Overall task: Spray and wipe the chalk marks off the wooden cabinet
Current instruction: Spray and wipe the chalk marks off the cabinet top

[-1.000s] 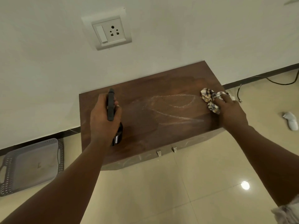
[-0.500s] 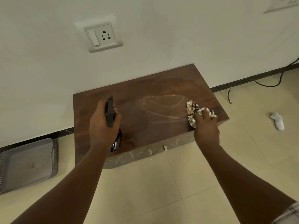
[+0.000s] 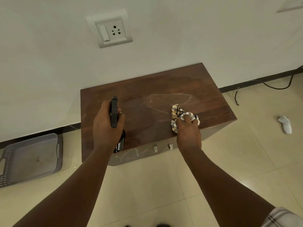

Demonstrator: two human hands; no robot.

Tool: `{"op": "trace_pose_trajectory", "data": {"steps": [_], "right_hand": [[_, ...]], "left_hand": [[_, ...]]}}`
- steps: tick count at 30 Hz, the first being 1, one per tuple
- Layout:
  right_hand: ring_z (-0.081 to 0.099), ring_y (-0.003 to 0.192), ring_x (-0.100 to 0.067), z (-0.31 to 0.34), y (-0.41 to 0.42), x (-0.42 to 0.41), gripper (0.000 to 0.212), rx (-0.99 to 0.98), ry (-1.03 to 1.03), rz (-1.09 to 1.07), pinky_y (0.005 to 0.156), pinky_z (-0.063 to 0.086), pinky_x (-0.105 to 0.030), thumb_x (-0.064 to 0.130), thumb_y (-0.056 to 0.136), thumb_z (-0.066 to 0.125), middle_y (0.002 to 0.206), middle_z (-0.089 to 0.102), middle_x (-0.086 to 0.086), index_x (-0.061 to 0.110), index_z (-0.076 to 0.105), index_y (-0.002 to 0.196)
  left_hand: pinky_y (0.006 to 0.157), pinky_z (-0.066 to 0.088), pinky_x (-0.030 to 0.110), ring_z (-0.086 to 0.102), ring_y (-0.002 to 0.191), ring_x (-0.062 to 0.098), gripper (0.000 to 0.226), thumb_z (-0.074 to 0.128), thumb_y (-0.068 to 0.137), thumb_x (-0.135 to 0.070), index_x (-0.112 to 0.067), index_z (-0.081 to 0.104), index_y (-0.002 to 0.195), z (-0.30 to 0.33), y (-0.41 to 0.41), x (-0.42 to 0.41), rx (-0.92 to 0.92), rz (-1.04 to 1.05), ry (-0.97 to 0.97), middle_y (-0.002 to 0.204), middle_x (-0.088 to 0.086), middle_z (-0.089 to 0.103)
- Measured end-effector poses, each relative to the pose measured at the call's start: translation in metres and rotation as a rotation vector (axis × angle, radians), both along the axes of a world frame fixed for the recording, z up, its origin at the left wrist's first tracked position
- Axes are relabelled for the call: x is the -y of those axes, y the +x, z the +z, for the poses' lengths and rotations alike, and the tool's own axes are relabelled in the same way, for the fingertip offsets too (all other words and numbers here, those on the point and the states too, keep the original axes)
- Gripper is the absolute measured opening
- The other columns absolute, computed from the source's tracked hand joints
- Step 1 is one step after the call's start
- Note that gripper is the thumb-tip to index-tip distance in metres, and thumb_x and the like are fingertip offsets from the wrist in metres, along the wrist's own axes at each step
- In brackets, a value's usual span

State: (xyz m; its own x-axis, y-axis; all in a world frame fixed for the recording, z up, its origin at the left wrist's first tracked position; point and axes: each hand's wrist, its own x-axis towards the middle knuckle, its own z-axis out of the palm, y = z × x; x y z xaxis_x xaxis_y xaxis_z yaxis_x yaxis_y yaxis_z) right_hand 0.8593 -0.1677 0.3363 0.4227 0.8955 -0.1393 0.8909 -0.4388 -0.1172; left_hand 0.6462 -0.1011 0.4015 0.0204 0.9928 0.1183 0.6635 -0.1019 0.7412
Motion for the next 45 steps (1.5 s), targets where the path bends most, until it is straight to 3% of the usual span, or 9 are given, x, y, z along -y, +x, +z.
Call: {"op": "trace_pose_trajectory", "data": {"steps": [8, 13, 18, 21, 27, 30, 33, 41, 45], "right_hand": [[0.039, 0.122, -0.033, 0.0, -0.049, -0.01, 0.041, -0.063, 0.017, 0.136, 0.084, 0.049, -0.039, 0.004, 0.091, 0.052, 0.141, 0.037, -0.008, 0.014, 0.05, 0.13], [0.05, 0.108, -0.039, -0.005, -0.084, -0.017, 0.033, -0.076, 0.061, 0.239, 0.067, 0.053, -0.042, 0.001, 0.08, 0.065, 0.128, 0.052, -0.014, 0.009, 0.064, 0.112], [0.041, 0.12, -0.034, -0.008, -0.109, -0.028, 0.029, -0.077, 0.047, 0.357, 0.076, 0.05, -0.039, 0.013, 0.093, 0.054, 0.14, 0.041, -0.007, 0.015, 0.057, 0.122], [0.037, 0.124, -0.033, -0.006, -0.115, -0.036, 0.03, -0.059, 0.036, 0.409, 0.078, 0.049, -0.037, 0.015, 0.096, 0.05, 0.143, 0.036, -0.005, 0.017, 0.053, 0.126], [0.039, 0.124, -0.039, -0.008, -0.121, -0.056, 0.03, -0.041, 0.076, 0.473, 0.076, 0.053, -0.043, 0.023, 0.097, 0.044, 0.14, 0.041, -0.013, 0.016, 0.056, 0.123], [0.038, 0.125, -0.039, -0.011, -0.115, -0.064, 0.035, -0.027, 0.077, 0.483, 0.079, 0.052, -0.042, 0.024, 0.097, 0.036, 0.142, 0.038, -0.014, 0.017, 0.055, 0.126], [0.04, 0.123, -0.039, -0.013, -0.1, -0.067, 0.032, -0.012, 0.089, 0.453, 0.08, 0.053, -0.042, 0.018, 0.095, 0.049, 0.143, 0.037, -0.014, 0.016, 0.054, 0.126], [0.035, 0.127, -0.035, -0.017, 0.01, -0.063, 0.041, 0.079, 0.048, 0.141, 0.082, 0.051, -0.045, 0.012, 0.095, 0.047, 0.148, 0.029, -0.009, 0.021, 0.044, 0.135], [0.035, 0.127, -0.039, -0.014, 0.074, -0.053, 0.038, 0.05, 0.091, -0.086, 0.089, 0.047, -0.049, 0.011, 0.094, 0.049, 0.144, 0.035, -0.011, 0.018, 0.051, 0.132]], "left_hand": [[0.061, 0.046, 0.03, 0.056, 0.069, 0.019, 0.008, 0.057, 0.097, -0.017, -0.021, 0.052, 0.102, -0.007, -0.03, -0.001, 0.061, 0.009, -0.011, 0.081, 0.002, 0.06], [0.064, 0.048, 0.034, 0.058, 0.074, 0.025, 0.008, 0.056, 0.097, -0.019, -0.023, 0.051, 0.101, -0.008, -0.053, -0.003, 0.054, 0.034, 0.004, 0.083, 0.004, 0.061], [0.066, 0.049, 0.039, 0.058, 0.074, 0.026, 0.007, 0.056, 0.097, -0.021, -0.022, 0.051, 0.102, -0.012, -0.073, -0.004, 0.054, 0.062, -0.001, 0.081, 0.004, 0.06], [0.06, 0.044, 0.029, 0.057, 0.071, 0.026, 0.007, 0.055, 0.099, -0.022, -0.019, 0.051, 0.103, -0.013, -0.082, -0.006, 0.029, 0.089, -0.001, 0.079, 0.006, 0.059], [0.063, 0.043, 0.024, 0.057, 0.075, 0.015, 0.013, 0.057, 0.096, -0.018, -0.019, 0.053, 0.108, -0.013, -0.091, -0.018, 0.016, 0.108, 0.028, 0.085, -0.009, 0.059], [0.068, 0.047, 0.028, 0.058, 0.078, 0.019, 0.012, 0.058, 0.096, -0.017, -0.019, 0.052, 0.107, -0.014, -0.097, -0.028, 0.008, 0.099, 0.076, 0.09, -0.005, 0.061], [0.071, 0.048, 0.035, 0.059, 0.08, 0.02, 0.014, 0.059, 0.095, -0.016, -0.017, 0.053, 0.107, -0.012, -0.097, -0.035, 0.014, 0.123, 0.093, 0.09, -0.007, 0.061], [0.069, 0.043, 0.031, 0.055, 0.071, 0.006, 0.017, 0.057, 0.093, -0.012, -0.015, 0.054, 0.109, -0.011, -0.077, -0.039, 0.02, 0.134, 0.081, 0.08, -0.019, 0.056], [0.07, 0.051, 0.038, 0.058, 0.072, 0.017, 0.014, 0.057, 0.093, -0.013, -0.018, 0.052, 0.105, -0.011, -0.071, -0.039, 0.015, 0.113, 0.078, 0.08, -0.017, 0.056]]}}
